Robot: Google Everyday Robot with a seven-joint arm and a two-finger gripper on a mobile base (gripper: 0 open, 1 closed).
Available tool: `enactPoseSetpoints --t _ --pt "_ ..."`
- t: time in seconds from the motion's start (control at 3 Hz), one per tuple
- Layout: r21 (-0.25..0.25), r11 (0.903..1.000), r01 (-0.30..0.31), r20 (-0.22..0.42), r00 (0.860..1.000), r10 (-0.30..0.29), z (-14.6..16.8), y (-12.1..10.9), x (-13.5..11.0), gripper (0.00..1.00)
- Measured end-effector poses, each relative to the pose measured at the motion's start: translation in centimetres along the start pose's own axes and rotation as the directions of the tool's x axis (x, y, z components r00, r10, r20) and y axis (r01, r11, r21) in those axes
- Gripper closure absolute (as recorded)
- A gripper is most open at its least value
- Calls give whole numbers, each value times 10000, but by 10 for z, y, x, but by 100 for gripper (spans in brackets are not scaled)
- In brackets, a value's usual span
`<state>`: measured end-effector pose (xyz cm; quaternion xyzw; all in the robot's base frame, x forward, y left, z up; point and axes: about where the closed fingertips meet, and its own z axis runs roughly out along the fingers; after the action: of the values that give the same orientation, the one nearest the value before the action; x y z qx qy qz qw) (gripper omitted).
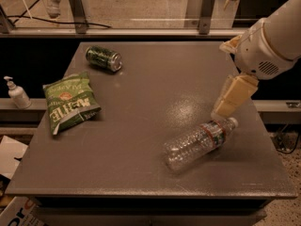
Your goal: Pick green can
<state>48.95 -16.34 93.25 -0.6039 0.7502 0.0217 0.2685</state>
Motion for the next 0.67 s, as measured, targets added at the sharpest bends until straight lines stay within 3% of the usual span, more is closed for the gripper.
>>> enactPoseSetpoints --t 0.33,0.67 --pt "-193 9982 -565 1080 9924 582 36 -6 -31 0" --pt "-538 9928 -1071 2444 9626 1171 68 -13 -65 0"
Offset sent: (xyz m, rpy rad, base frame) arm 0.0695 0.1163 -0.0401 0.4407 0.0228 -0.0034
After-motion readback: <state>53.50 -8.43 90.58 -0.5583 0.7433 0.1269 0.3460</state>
